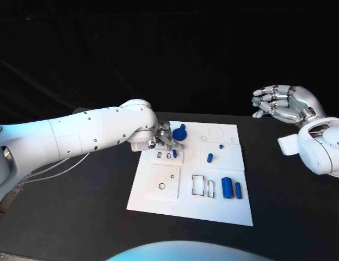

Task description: Assemble the parts on the task board

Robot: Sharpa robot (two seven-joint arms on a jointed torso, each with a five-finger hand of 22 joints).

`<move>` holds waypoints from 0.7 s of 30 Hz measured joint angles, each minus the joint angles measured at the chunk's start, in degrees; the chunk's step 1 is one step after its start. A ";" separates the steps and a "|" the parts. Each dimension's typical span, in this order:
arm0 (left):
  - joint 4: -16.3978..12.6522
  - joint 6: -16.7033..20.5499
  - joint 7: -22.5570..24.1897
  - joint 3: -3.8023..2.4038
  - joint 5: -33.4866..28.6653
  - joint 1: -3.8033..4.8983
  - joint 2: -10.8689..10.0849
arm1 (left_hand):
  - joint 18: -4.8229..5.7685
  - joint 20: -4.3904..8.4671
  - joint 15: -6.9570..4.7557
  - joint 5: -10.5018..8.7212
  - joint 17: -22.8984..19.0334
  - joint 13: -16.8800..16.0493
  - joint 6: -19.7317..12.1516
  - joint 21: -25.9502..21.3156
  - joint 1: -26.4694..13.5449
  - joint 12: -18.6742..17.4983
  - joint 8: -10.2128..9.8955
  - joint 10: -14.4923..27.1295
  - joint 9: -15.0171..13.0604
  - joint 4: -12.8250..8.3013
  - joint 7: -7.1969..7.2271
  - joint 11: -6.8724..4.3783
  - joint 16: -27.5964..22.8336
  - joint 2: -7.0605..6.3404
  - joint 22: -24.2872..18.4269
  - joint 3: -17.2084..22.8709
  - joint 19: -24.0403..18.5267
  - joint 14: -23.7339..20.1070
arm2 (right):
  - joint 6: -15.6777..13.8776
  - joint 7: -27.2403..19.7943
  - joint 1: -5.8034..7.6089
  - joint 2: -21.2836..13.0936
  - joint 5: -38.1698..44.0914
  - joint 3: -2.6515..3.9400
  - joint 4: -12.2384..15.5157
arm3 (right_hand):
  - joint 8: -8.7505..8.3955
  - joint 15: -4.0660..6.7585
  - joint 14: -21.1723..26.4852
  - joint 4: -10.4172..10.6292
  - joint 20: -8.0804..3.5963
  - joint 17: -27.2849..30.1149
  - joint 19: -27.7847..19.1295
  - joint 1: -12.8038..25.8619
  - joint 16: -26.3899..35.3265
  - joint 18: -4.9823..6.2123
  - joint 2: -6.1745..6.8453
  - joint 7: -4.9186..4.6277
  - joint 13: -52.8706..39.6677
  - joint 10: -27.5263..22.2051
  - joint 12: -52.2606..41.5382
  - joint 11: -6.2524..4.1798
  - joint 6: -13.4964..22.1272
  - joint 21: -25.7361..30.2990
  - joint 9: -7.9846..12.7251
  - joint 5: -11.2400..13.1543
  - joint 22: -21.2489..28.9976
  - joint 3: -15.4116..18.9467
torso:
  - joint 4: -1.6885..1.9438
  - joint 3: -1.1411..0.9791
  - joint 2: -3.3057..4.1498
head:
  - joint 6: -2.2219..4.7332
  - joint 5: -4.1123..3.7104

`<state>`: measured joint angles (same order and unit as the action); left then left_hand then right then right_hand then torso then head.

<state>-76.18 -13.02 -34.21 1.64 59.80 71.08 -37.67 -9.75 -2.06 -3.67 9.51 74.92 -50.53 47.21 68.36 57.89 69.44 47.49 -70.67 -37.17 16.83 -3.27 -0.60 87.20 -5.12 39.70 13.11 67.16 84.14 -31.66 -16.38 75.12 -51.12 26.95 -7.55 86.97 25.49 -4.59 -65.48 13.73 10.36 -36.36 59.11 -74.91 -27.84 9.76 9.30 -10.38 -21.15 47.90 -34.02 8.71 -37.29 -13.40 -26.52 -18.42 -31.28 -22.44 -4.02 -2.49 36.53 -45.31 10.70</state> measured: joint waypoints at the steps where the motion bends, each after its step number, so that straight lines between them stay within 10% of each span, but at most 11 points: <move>1: 0.11 -0.11 -0.04 0.04 0.00 0.00 0.10 | 0.00 0.00 0.00 0.00 0.00 0.00 0.00 0.00 0.00 0.00 0.00 0.00 0.00 0.00 0.00 0.00 0.00 0.00 0.00 0.00 0.00 0.00 | -0.05 -0.18 0.00 0.02 -0.15 0.00 -0.05 | 0.00 0.00 0.00 -0.12 0.00 0.02 0.00 0.00 0.12 0.00 0.00 0.00 0.14 0.00 0.00 0.00 0.00 0.10 0.00 0.00 0.09 -0.12 | 0.00 0.00 0.01 | -0.02 0.00; 21: 1.41 -0.96 -0.09 0.54 -0.09 -0.01 1.24 | 0.00 0.00 0.00 0.67 0.00 0.56 -0.93 0.00 0.77 -0.01 0.00 0.55 -0.61 0.00 -0.09 -0.11 0.00 0.77 -0.61 0.00 0.00 0.00 | -0.23 -1.37 0.00 0.21 -1.60 -0.01 -0.41 | 0.00 0.00 -0.01 -0.77 0.00 0.01 0.01 -0.45 1.54 0.00 -0.45 0.00 1.97 0.00 0.22 0.00 0.00 0.55 0.42 -3.00 0.93 -1.07 | 0.07 -0.08 0.07 | -0.73 -0.28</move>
<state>-74.77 -13.98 -34.30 2.18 59.71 71.07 -36.43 -9.75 -2.06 -3.67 10.18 74.92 -49.97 46.28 68.36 58.66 69.43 47.49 -70.13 -37.78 16.83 -3.36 -0.71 87.20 -4.36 39.09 13.12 67.16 84.14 -31.89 -17.75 75.12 -50.91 25.35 -7.56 86.56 25.49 -4.59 -65.49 12.97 10.36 -36.34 59.12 -75.36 -26.30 9.76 8.85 -10.38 -19.19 47.90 -33.81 8.71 -37.30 -12.85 -26.10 -21.42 -30.35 -23.52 -3.94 -2.57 36.60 -46.04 10.42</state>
